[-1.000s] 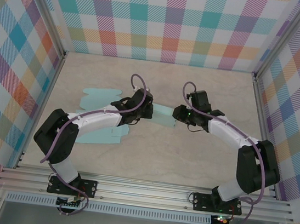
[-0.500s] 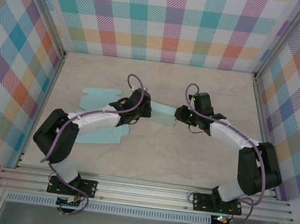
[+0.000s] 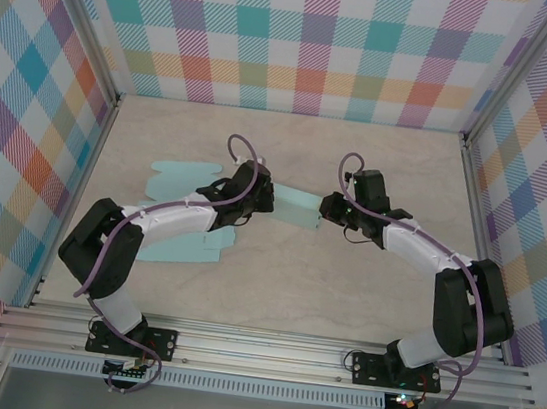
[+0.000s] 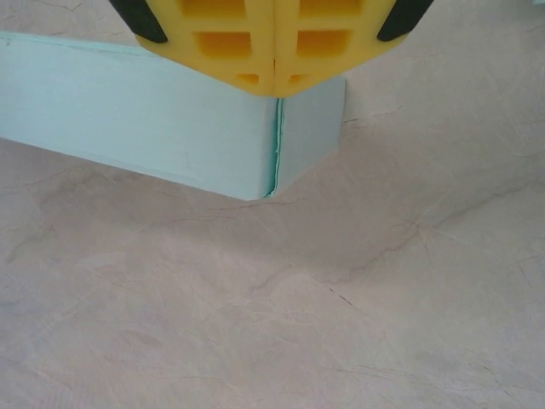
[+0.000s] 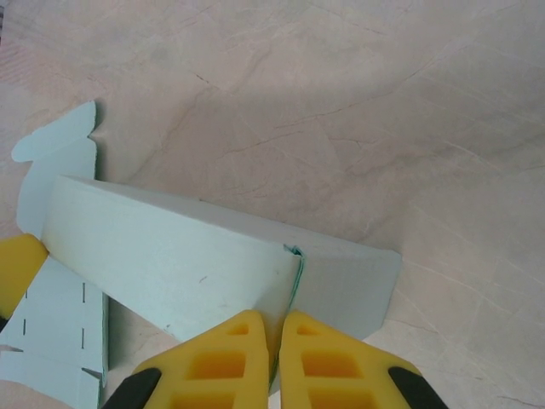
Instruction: Fold the paper box
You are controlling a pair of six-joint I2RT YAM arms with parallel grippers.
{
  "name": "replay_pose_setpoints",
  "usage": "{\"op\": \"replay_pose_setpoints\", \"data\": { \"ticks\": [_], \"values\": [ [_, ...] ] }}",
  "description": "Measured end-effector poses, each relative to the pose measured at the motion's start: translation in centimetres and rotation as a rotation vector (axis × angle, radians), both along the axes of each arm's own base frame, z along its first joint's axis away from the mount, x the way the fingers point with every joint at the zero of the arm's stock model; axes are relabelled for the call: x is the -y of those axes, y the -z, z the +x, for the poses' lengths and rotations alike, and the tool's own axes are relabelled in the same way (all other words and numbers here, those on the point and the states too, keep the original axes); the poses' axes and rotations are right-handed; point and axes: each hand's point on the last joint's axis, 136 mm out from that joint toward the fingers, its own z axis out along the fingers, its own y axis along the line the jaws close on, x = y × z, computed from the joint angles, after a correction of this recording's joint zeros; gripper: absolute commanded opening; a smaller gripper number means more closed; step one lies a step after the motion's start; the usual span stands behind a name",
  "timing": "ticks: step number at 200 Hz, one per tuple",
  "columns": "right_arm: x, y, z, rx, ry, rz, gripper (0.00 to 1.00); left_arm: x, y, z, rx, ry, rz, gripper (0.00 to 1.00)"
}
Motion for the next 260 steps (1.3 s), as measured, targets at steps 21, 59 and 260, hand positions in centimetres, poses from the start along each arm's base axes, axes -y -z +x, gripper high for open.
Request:
{"op": "replay_pose_setpoints", "data": {
  "ticks": [21, 59, 260],
  "values": [
    [0.0, -0.1, 0.1, 0.004, -0.001, 0.002, 0.08, -0.3, 0.0, -0.4, -0.013, 0.008, 0.015, 0.2],
    [0.0, -0.2, 0.1, 0.0, -0.001, -0.001, 0.13, -2.2, 0.5, -1.1, -0.039, 0.022, 0.121, 0.36],
    [0.3, -0.6, 0.1, -0.057, -0.054, -0.086, 0.2, 5.7, -0.1, -0.9, 0.27, 1.088, 0.479, 0.89]
  ]
}}
